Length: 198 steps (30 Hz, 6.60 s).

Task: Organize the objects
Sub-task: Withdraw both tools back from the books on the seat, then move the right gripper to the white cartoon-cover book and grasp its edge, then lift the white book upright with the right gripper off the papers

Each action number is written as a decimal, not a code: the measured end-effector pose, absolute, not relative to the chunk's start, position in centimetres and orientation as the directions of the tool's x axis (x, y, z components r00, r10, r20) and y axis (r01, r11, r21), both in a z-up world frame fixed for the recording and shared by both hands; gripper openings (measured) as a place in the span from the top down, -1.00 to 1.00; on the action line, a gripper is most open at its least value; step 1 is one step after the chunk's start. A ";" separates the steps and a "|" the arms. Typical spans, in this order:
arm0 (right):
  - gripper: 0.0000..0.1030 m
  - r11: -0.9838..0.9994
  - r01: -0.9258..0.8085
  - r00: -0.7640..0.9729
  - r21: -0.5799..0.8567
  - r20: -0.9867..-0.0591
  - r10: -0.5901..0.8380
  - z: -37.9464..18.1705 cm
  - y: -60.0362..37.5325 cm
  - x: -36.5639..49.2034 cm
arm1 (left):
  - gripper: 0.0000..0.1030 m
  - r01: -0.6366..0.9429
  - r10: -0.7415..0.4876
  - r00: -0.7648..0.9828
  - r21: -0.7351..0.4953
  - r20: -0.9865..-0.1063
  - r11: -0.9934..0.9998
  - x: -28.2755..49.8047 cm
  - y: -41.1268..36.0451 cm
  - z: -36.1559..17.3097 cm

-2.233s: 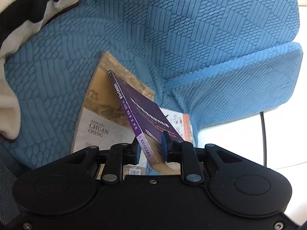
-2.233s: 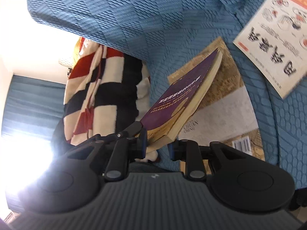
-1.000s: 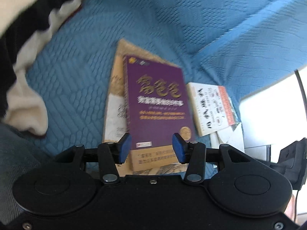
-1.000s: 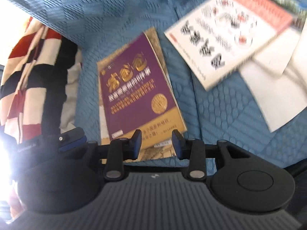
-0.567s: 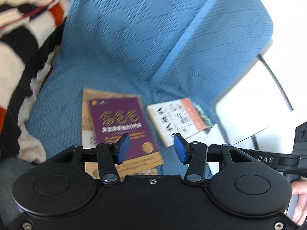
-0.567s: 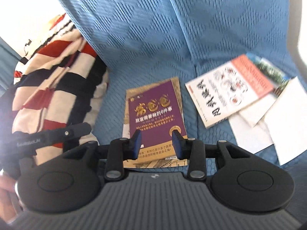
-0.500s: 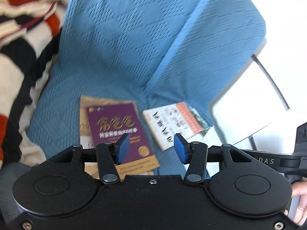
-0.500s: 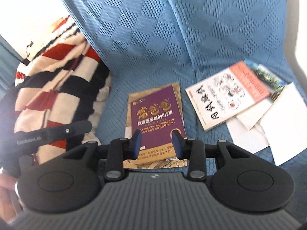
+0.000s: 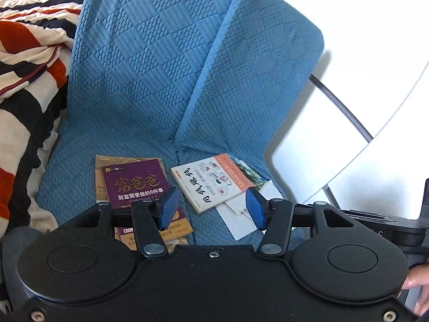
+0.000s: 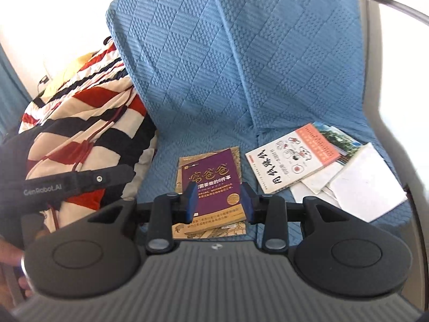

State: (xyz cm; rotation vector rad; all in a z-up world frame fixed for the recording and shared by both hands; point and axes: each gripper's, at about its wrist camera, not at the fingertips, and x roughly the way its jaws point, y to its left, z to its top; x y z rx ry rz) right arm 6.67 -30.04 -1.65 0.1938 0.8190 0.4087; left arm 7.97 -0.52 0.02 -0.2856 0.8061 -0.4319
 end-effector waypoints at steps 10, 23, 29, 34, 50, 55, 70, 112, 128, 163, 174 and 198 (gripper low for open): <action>0.25 0.926 -0.254 0.667 0.278 -0.643 0.376 -1.1 -30.5 2.4 | -0.12 0.319 -0.493 0.627 -0.379 -0.603 0.869 4.1 -2.2 1.0; 0.25 0.939 -0.199 0.691 0.281 -0.639 0.337 -3.1 -31.2 -0.4 | -0.51 0.371 -0.523 0.629 -0.369 -0.576 0.852 0.8 -3.3 0.9; -0.55 0.940 -0.180 0.702 0.290 -0.631 0.329 -3.9 -31.5 -0.4 | -0.87 0.379 -0.532 0.626 -0.374 -0.570 0.847 1.0 -3.3 0.4; -0.78 0.947 -0.132 0.719 0.292 -0.630 0.294 -4.6 -32.1 0.4 | -0.94 0.398 -0.541 0.622 -0.367 -0.567 0.841 1.7 -3.6 -0.2; -0.78 0.952 -0.099 0.707 0.289 -0.653 0.272 -7.4 -32.7 3.5 | -0.95 0.376 -0.522 0.635 -0.363 -0.569 0.853 5.1 -4.3 -2.8; -0.78 0.955 -0.094 0.697 0.283 -0.666 0.266 -9.3 -32.4 4.6 | -0.95 0.361 -0.505 0.640 -0.353 -0.578 0.863 6.6 -4.2 -4.9; -0.77 0.960 -0.052 0.679 0.274 -0.696 0.235 -15.1 -31.4 8.9 | -0.95 0.353 -0.524 0.596 -0.388 -0.608 0.851 13.9 -4.8 -11.7; -0.08 0.845 0.070 0.504 0.530 -0.750 0.429 -27.2 -29.6 23.3 | 0.29 0.393 -0.422 0.431 -0.255 -0.797 0.884 35.5 -14.2 -27.0; -0.01 0.671 0.256 0.533 0.696 -0.681 0.502 -28.7 -32.5 23.8 | 0.54 0.417 -0.492 0.350 -0.338 -0.797 0.844 36.2 -14.6 -28.2; 0.63 0.430 0.265 0.708 0.863 -0.477 0.521 -29.7 -33.0 25.9 | 0.33 0.164 -0.658 0.266 -0.639 -0.704 0.751 37.9 -10.6 -28.2; 0.63 0.383 0.246 0.712 0.890 -0.435 0.552 -28.2 -34.9 26.4 | 0.05 -0.007 -0.675 0.254 -0.699 -0.693 0.715 38.6 -7.7 -28.3; 0.62 0.299 0.245 0.678 0.922 -0.384 0.627 -27.3 -36.6 24.0 | 0.15 -0.148 -0.805 0.147 -0.818 -0.574 0.556 38.3 -8.1 -31.3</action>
